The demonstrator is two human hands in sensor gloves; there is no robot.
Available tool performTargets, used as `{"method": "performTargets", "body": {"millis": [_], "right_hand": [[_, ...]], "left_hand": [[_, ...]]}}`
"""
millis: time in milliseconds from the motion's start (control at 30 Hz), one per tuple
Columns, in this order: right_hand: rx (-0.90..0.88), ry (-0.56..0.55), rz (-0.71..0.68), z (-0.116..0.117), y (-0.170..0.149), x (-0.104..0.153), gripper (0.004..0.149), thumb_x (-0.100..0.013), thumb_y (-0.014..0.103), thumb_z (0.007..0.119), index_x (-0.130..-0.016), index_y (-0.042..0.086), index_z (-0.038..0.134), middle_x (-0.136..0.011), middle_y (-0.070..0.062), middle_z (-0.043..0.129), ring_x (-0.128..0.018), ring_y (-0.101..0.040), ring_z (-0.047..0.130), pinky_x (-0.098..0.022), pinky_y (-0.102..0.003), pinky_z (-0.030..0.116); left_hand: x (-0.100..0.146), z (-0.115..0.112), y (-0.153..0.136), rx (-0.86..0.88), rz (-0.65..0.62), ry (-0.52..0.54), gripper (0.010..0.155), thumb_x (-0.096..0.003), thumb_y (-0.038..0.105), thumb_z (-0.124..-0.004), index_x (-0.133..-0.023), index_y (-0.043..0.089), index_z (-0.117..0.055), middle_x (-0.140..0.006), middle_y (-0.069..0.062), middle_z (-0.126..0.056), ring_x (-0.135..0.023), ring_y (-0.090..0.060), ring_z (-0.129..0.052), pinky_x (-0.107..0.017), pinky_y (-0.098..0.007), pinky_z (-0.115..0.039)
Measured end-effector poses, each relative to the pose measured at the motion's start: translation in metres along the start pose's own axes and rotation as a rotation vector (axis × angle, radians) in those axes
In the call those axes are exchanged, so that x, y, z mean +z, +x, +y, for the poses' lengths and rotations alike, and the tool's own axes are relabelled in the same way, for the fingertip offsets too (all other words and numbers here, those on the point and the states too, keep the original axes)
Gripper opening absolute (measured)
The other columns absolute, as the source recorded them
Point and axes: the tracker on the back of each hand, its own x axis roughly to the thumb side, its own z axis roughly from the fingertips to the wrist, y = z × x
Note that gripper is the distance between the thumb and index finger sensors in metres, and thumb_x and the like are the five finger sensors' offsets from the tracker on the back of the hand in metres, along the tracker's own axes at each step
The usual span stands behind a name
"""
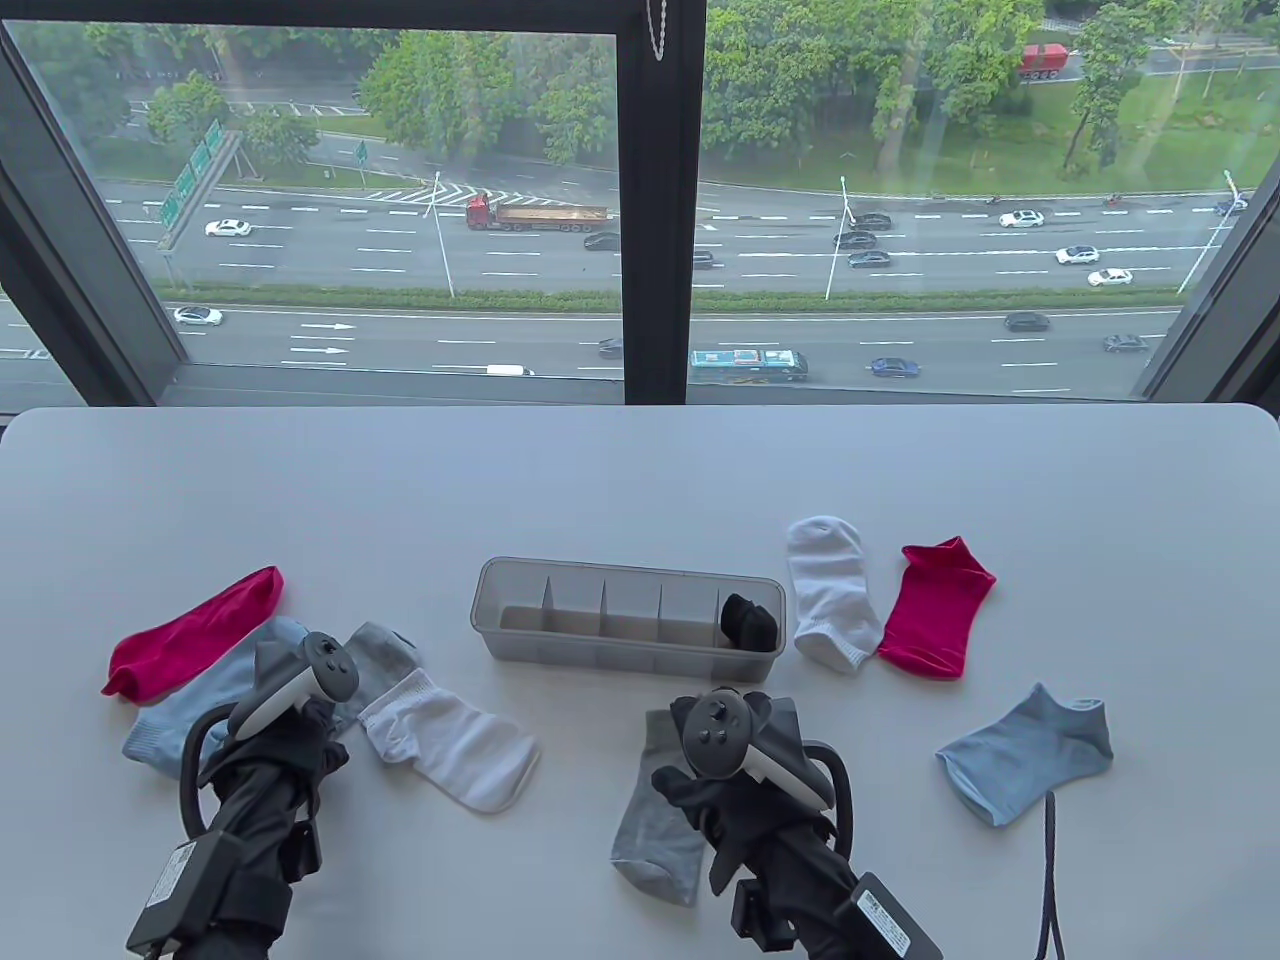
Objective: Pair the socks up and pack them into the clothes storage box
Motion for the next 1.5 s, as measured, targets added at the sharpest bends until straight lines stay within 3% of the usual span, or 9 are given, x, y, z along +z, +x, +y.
{"method": "performTargets", "body": {"millis": [133, 433, 700, 800, 933, 1133, 1233, 1367, 1500], "right_hand": [[-0.024, -0.017, 0.0, -0.002, -0.002, 0.001, 0.075, -0.049, 0.055, 0.057, -0.108, 0.026, 0.02, -0.116, -0.02, 0.01, -0.101, -0.046, 0.005, -0.075, -0.065, 0.021], [-0.112, -0.102, -0.09, -0.018, 0.012, 0.012, 0.079, -0.049, 0.055, 0.061, -0.108, 0.026, 0.018, -0.116, -0.02, 0.01, -0.102, -0.046, 0.007, -0.075, -0.065, 0.024], [-0.288, -0.205, -0.378, -0.044, 0.036, 0.045, 0.1, -0.044, 0.061, 0.071, -0.105, 0.027, -0.001, -0.119, -0.014, 0.004, -0.107, -0.041, 0.006, -0.08, -0.063, 0.024], [-0.434, -0.188, -0.409, -0.044, 0.029, 0.046, 0.098, -0.043, 0.057, 0.076, -0.108, 0.022, 0.011, -0.121, -0.011, 0.029, -0.11, -0.039, 0.03, -0.081, -0.06, 0.041], [-0.63, -0.278, -0.286, -0.048, -0.001, 0.04, 0.047, -0.051, 0.039, 0.077, -0.094, 0.022, 0.067, -0.085, -0.001, 0.091, -0.079, -0.024, 0.09, -0.062, -0.041, 0.079], [-0.704, -0.318, -0.177, -0.048, -0.018, 0.035, 0.04, -0.053, 0.04, 0.074, -0.09, 0.026, 0.07, -0.077, 0.002, 0.095, -0.07, -0.019, 0.095, -0.056, -0.037, 0.082], [-0.808, -0.277, -0.178, -0.044, -0.025, 0.031, 0.041, -0.053, 0.041, 0.073, -0.091, 0.026, 0.069, -0.078, 0.003, 0.094, -0.071, -0.018, 0.095, -0.057, -0.037, 0.082], [-0.876, -0.185, -0.196, -0.037, -0.025, 0.025, 0.041, -0.053, 0.039, 0.074, -0.091, 0.025, 0.069, -0.079, 0.001, 0.094, -0.073, -0.02, 0.094, -0.059, -0.039, 0.081], [-0.769, -0.175, -0.157, -0.035, -0.025, 0.021, 0.042, -0.05, 0.037, 0.078, -0.088, 0.021, 0.073, -0.076, -0.002, 0.097, -0.069, -0.024, 0.096, -0.056, -0.042, 0.082]], "left_hand": [[0.001, 0.006, -0.004, 0.048, 0.018, 0.277, 0.04, -0.058, 0.023, -0.065, -0.098, 0.018, -0.065, -0.106, -0.016, -0.063, -0.092, -0.044, -0.071, -0.071, -0.056, -0.07], [0.093, 0.085, 0.005, 0.287, -0.288, 0.484, 0.043, -0.0565, 0.028, -0.057, -0.096, 0.011, -0.064, -0.101, -0.025, -0.074, -0.087, -0.048, -0.083, -0.063, -0.06, -0.075], [0.174, 0.081, 0.143, 0.171, -0.879, 0.337, 0.041, -0.0587, 0.026, -0.06, -0.098, 0.014, -0.066, -0.077, -0.013, -0.093, -0.063, -0.03, -0.1, -0.05, -0.049, -0.087], [0.191, 0.063, 0.189, 0.154, -1.007, 0.306, 0.042, -0.0586, 0.027, -0.06, -0.098, 0.012, -0.064, -0.072, -0.012, -0.094, -0.058, -0.028, -0.1, -0.047, -0.048, -0.086], [0.194, 0.055, 0.203, 0.163, -0.979, 0.434, 0.045, -0.0585, 0.029, -0.06, -0.099, 0.009, -0.063, -0.07, -0.011, -0.093, -0.056, -0.027, -0.1, -0.047, -0.048, -0.086], [0.169, 0.039, 0.188, 0.361, -1.024, 0.302, 0.086, -0.0543, 0.059, -0.058, -0.116, 0.003, -0.039, -0.106, -0.027, -0.066, -0.094, -0.05, -0.073, -0.07, -0.068, -0.062], [0.16, 0.024, 0.19, 0.2, -0.954, 0.2, 0.098, -0.0526, 0.064, -0.06, -0.118, 0.001, -0.025, -0.119, -0.033, -0.036, -0.109, -0.058, -0.046, -0.075, -0.076, -0.044], [0.154, 0.022, 0.188, 0.461, -0.941, 0.412, 0.049, -0.059, 0.036, -0.061, -0.103, 0.015, -0.068, -0.112, -0.026, -0.062, -0.101, -0.051, -0.069, -0.072, -0.069, -0.06], [0.151, 0.023, 0.181, 0.658, -0.941, 0.404, 0.043, -0.059, 0.029, -0.062, -0.097, 0.013, -0.072, -0.101, -0.024, -0.079, -0.088, -0.046, -0.086, -0.068, -0.065, -0.068]]}}
